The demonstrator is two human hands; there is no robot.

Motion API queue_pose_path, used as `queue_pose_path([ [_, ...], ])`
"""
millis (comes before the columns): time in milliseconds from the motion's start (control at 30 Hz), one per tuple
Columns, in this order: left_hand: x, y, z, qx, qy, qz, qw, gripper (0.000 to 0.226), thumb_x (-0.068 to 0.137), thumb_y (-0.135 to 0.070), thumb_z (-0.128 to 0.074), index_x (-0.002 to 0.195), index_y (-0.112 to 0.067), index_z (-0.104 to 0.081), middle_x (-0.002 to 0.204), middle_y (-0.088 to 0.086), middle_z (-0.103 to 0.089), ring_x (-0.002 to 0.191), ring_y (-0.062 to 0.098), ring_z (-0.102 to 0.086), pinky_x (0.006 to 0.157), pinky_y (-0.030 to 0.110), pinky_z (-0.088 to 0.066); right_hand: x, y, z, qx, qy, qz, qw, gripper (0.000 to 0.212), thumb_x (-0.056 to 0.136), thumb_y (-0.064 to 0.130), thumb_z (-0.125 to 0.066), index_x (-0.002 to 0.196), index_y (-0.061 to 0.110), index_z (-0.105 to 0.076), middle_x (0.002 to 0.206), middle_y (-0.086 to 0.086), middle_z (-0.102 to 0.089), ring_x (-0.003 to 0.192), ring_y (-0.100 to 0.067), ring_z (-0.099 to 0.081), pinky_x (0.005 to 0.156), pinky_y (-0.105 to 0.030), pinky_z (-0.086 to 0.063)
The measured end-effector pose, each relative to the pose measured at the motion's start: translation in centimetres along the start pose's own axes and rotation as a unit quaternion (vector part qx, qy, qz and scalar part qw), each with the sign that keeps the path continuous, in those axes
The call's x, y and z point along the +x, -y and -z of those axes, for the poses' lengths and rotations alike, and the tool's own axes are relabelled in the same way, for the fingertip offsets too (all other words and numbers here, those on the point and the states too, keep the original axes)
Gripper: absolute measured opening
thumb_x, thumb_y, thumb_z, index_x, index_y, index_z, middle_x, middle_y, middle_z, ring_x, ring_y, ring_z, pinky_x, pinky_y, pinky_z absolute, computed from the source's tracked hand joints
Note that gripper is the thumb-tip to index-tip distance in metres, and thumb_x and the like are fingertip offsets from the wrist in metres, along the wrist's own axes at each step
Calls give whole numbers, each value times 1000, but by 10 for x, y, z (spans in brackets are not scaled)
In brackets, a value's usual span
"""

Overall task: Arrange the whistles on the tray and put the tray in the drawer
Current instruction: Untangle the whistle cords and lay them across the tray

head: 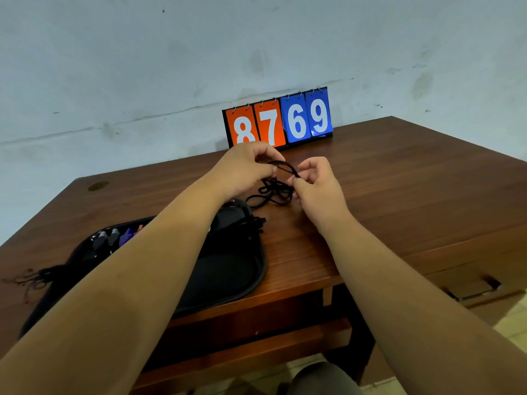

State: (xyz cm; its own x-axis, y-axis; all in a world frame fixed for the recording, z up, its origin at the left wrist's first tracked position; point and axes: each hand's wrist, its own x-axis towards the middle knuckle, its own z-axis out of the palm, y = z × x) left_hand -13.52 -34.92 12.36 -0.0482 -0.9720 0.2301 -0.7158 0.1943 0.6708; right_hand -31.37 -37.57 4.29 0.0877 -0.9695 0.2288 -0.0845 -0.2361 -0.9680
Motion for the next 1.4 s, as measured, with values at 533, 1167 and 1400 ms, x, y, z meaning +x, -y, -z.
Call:
queue_pose_path([
  [533, -12, 12, 49, -181, -120, 9, 976, 16, 99, -10, -76, 110, -20, -83, 107, 1, -80, 74, 19, -61, 79, 33, -61, 11, -11, 0, -46, -117, -65, 990, 27, 112, 12, -49, 122, 27, -68, 111, 6, -72, 107, -15, -71, 85, -29, -59],
  [1167, -32, 19, 77, 100, -95, 16, 990, 17, 103, -25, -74, 120, -27, -79, 118, -13, -72, 112, 8, -63, 101, 27, -44, 8, -3, 2, -16, -169, -91, 981, 24, 115, 39, -42, 113, 32, -64, 102, -3, -73, 90, -22, -75, 79, -45, -66],
  [1400, -31, 25, 91, 22, -196, 28, 980, 14, 105, -31, -71, 112, -28, -82, 100, -13, -74, 79, 5, -62, 73, 19, -47, 5, 1, 4, 12, -150, -93, 984, 23, 116, 39, -45, 125, 29, -64, 105, 1, -70, 86, -14, -73, 72, -34, -60],
])
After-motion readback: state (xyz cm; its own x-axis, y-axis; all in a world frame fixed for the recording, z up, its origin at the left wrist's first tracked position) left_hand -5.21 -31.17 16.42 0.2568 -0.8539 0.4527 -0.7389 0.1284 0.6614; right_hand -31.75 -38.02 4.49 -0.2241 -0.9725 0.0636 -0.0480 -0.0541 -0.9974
